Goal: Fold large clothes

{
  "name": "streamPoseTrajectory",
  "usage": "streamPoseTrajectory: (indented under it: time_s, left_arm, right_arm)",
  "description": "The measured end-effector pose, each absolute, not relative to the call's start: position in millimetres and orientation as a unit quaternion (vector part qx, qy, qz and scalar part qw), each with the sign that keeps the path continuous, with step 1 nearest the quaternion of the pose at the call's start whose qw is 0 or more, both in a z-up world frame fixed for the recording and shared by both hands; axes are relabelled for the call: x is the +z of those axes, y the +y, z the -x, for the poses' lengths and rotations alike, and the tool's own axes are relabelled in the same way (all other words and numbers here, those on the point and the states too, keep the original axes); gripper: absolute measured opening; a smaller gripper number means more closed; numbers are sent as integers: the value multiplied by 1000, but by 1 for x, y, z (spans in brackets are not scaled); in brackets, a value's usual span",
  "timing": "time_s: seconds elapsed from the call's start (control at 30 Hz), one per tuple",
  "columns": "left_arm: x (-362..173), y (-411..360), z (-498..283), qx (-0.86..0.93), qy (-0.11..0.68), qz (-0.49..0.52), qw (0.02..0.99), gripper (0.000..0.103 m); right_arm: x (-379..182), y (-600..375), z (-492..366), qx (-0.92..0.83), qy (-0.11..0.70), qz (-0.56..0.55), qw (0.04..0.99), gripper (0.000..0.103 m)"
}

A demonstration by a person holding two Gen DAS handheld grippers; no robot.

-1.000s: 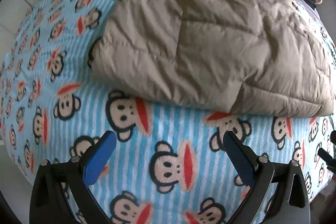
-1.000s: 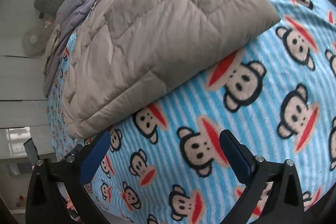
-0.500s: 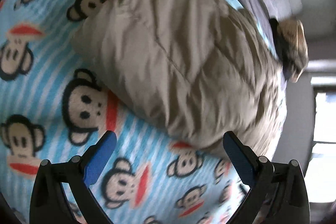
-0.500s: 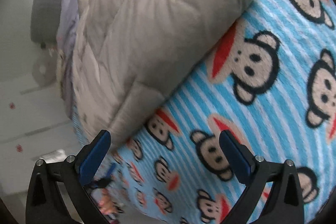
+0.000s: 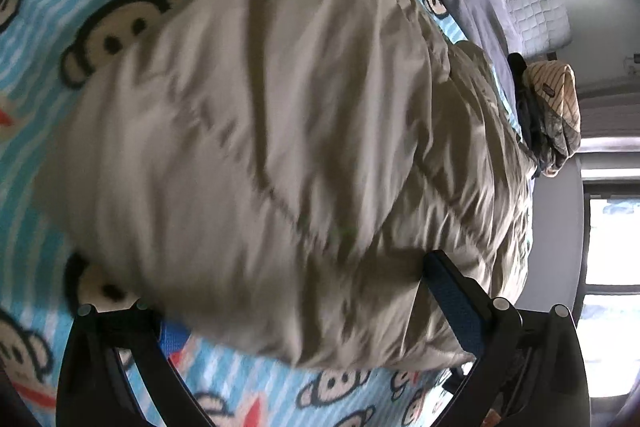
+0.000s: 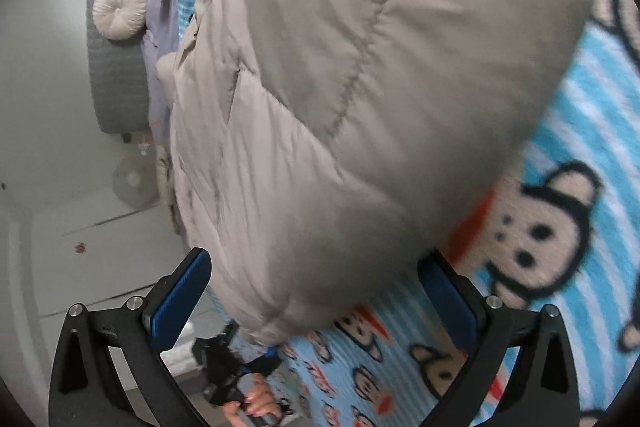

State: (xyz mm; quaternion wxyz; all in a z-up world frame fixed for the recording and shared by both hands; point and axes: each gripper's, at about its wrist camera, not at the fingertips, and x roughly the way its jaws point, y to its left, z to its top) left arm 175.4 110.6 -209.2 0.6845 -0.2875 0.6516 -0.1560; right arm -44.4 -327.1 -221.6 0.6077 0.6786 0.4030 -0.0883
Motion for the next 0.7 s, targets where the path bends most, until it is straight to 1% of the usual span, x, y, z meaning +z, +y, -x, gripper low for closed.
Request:
streamPoseTrajectory:
  time_s: [0.27,0.33,0.37,0.4,0.43,0.47,0.5,0.53,0.57,0.63,0.7]
  left_arm:
    - [-223,100,-185,-123,637,308,696,101]
    - [-216,99,-182,-118,629,301,707,82]
    - [-213,99,-180,-128,624,302,709,54]
    - [-209,98,-181,-144,621,310,705,36]
    - [-204,98,-181,-151,618,312,706,32]
    - [-199,97,-181,-156,613,308,710,23]
    - [-192,95,-181,-164,608,299,717,20]
    - [-184,93,-180,-170,603,289,724,19]
    - [-175,92,-177,-180,596,279,731,19]
    - [-162,90,-172,-192,588,269,738,18]
    - [-151,95,-163,-204,585,264,739,18]
  right_arm:
    - [-242,-324,2,-70,390,-679,618,103]
    - [-242,-326,2,-76,384,-687,612,103]
    - [-241,-327,3,-80,379,-695,606,101]
    - [-240,-329,5,-84,377,-700,602,99]
    - [-240,-330,8,-92,376,-703,596,85]
    - [-240,-332,10,-100,378,-707,589,61]
    - [-239,-333,11,-99,374,-712,586,52]
    - [-236,-333,11,-96,371,-713,587,40]
    - [-232,-333,11,-94,369,-710,592,31]
    - [-219,-333,11,-88,371,-697,607,25]
    - [-209,-334,13,-76,369,-692,616,23]
